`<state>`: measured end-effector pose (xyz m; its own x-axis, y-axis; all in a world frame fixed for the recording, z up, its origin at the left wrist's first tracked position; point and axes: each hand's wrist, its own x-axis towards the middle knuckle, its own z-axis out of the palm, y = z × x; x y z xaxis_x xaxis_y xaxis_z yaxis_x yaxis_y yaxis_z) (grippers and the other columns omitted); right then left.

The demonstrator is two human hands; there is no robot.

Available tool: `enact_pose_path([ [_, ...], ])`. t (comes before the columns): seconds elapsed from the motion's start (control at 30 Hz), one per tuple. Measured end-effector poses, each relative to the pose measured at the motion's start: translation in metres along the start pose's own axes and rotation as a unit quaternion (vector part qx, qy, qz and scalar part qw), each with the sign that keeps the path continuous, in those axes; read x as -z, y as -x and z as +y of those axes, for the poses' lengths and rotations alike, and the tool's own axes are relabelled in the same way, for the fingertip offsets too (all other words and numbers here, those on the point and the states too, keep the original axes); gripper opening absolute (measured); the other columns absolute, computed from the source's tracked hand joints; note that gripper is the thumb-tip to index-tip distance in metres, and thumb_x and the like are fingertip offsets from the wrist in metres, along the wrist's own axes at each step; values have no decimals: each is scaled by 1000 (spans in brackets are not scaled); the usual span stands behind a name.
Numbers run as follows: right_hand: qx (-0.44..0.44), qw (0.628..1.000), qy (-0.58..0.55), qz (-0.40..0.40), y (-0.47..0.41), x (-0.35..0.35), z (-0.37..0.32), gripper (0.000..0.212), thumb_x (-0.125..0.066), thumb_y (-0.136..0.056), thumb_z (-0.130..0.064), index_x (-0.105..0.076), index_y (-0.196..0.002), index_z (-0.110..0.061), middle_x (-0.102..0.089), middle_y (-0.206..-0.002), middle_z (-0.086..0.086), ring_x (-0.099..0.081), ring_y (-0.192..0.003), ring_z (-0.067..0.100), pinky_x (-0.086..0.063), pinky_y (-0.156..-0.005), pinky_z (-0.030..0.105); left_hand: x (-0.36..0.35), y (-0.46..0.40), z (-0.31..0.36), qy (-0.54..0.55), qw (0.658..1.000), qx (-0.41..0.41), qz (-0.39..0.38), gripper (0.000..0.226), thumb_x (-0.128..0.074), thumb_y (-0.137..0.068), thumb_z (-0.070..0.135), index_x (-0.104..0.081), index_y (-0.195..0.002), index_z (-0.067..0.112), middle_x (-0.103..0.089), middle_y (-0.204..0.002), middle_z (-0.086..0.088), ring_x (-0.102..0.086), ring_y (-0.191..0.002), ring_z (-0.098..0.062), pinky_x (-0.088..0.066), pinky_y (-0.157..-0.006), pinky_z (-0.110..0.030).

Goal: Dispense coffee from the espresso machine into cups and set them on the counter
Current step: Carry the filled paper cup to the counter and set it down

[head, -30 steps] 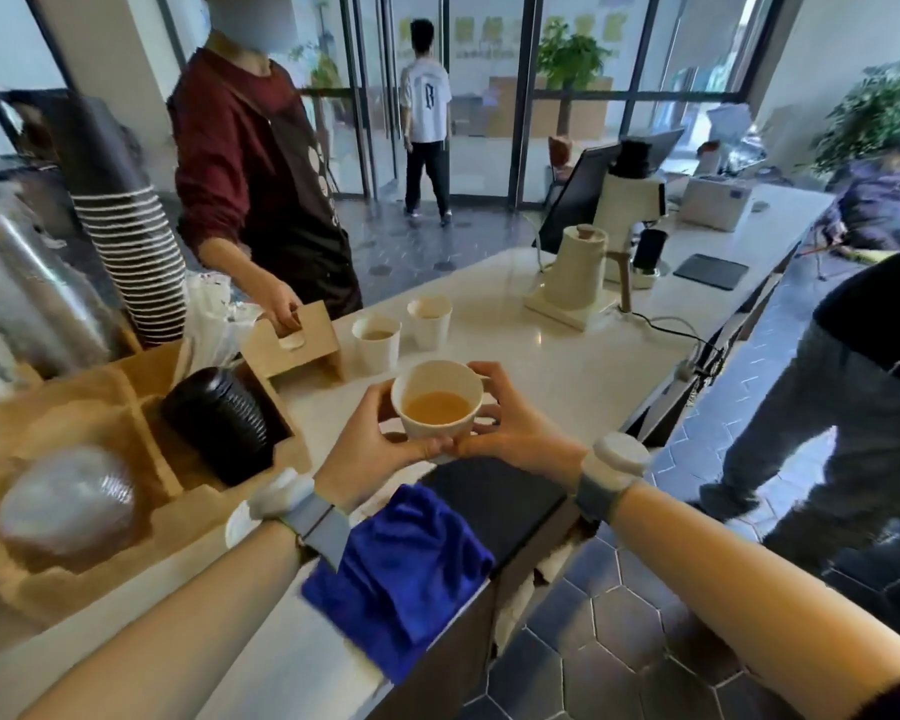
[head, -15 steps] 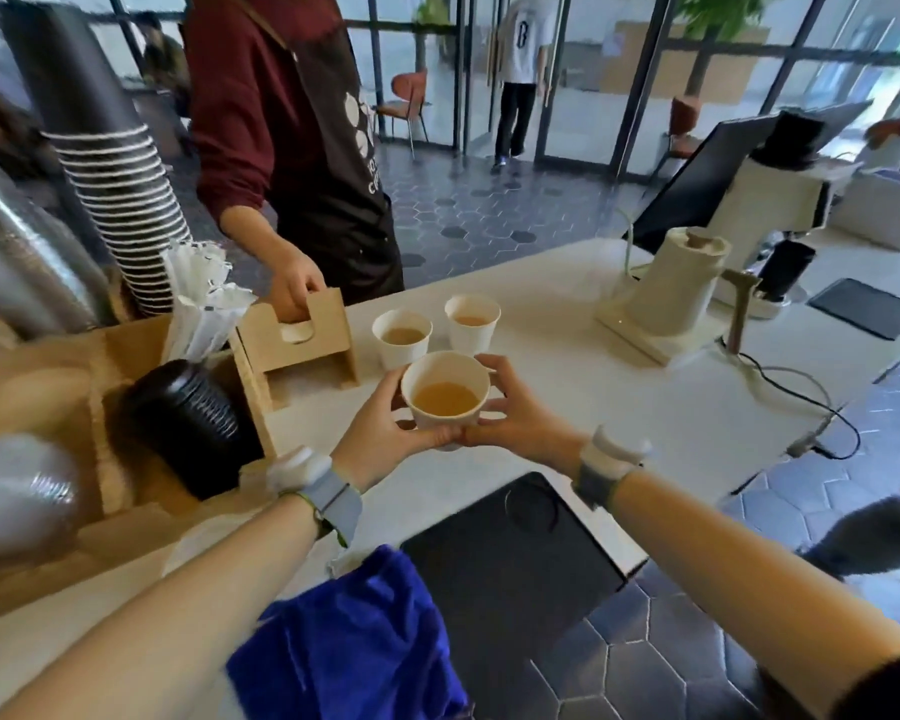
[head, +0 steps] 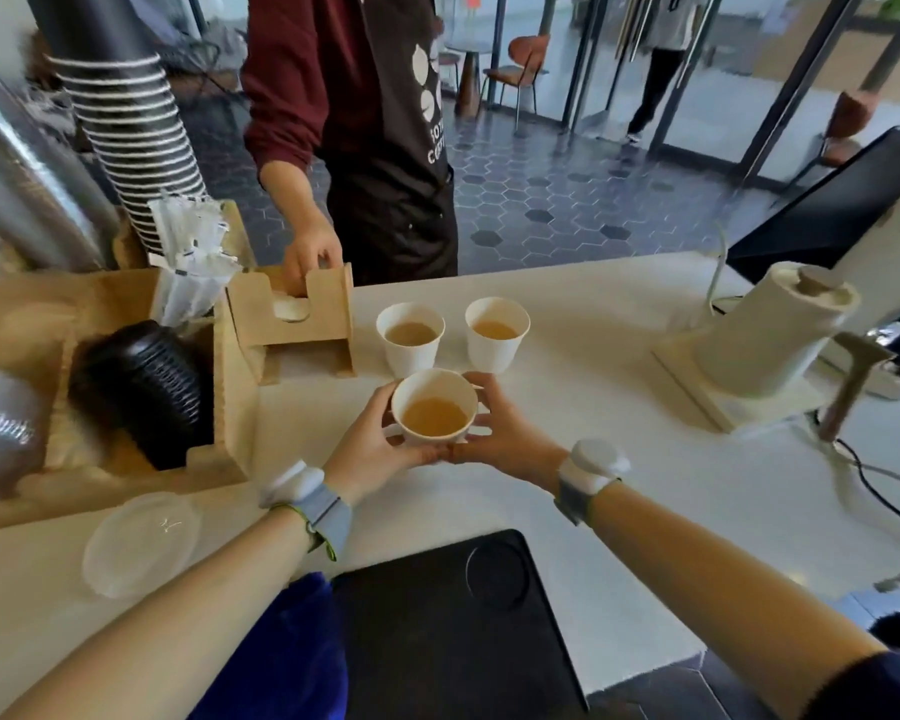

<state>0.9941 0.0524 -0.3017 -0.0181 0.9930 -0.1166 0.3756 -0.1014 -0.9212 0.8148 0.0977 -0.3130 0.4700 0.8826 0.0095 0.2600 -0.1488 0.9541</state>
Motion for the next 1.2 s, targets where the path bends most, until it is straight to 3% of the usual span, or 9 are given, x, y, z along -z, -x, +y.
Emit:
enact_pose_path([
  [0.1,-7,1000,0,-15,-11,0,9,81,-81,-72,-25,-27,-131,-33,-42,-134,-8,-50,-117,15,-50,-88,27,-1,-3,-6,9,1000,16,7,82,-86,-64,23,-41,-133,26,-52,-131,3,-49,-122,-17,-44,-100,-38],
  [0.27,-3,999,-14,-33,-24,-2,17,82,-81,-72,-22,-26,-132,-28,-41,-128,-10,-50,-106,9,-48,-67,5,0,-7,-8,19,999,23,13,81,-85,-57,35,-42,-126,35,-54,-123,17,-52,-112,2,-45,-89,-19],
  [0.43,-6,999,-18,-43,-28,-1,20,80,-81,-72,-23,-25,-128,-33,-39,-127,-12,-48,-111,11,-49,-75,10,1,-13,-15,6,999,31,6,83,-87,-60,28,-38,-126,36,-51,-121,22,-51,-112,4,-42,-83,-9],
  [0.57,-10,999,-15,-49,-29,0,20,84,-82,-71,-24,-24,-131,-30,-39,-135,-5,-47,-115,13,-45,-92,27,0,-14,-18,1,999,42,3,86,-87,-62,30,-35,-130,34,-50,-122,21,-49,-117,-2,-41,-87,-14],
  [0.7,-11,997,-2,-73,-28,5,18,88,-81,-72,-25,-20,-136,-27,-37,-141,-2,-46,-123,18,-44,-94,29,0,-10,-16,-3,999,44,2,89,-85,-64,34,-31,-135,35,-47,-127,19,-46,-122,-8,-41,-89,-15],
  [0.8,-4,995,13,-94,-25,16,15,96,-80,-73,-25,-12,-142,-31,-31,-147,-1,-39,-131,21,-38,-103,34,7,-4,-8,-13,999,49,4,107,-83,-59,53,-23,-145,30,-39,-142,8,-38,-130,-12,-38,-105,-34],
  [0.9,19,996,21,-80,-20,28,2,106,-81,-69,-33,-6,-144,-36,-22,-153,-3,-32,-135,20,-31,-109,40,20,10,3,-1,998,56,20,123,-79,-47,68,-15,-147,34,-26,-153,6,-29,-135,-11,-29,-112,-39],
  [1.03,66,995,29,-66,-17,36,-33,108,-79,-62,-44,-6,-142,-46,-15,-155,-10,-25,-136,14,-25,-111,38,42,26,18,16,998,37,57,118,-79,-54,62,-12,-147,38,-18,-157,8,-25,-138,-10,-26,-109,-35],
  [1.2,133,987,49,-80,-16,6,-85,103,-78,-61,-52,-9,-137,-56,-15,-153,-15,-23,-138,14,-23,-109,35,83,61,43,25,994,9,110,126,-78,-46,71,-13,-148,37,-17,-156,11,-21,-137,-4,-26,-112,-37],
])
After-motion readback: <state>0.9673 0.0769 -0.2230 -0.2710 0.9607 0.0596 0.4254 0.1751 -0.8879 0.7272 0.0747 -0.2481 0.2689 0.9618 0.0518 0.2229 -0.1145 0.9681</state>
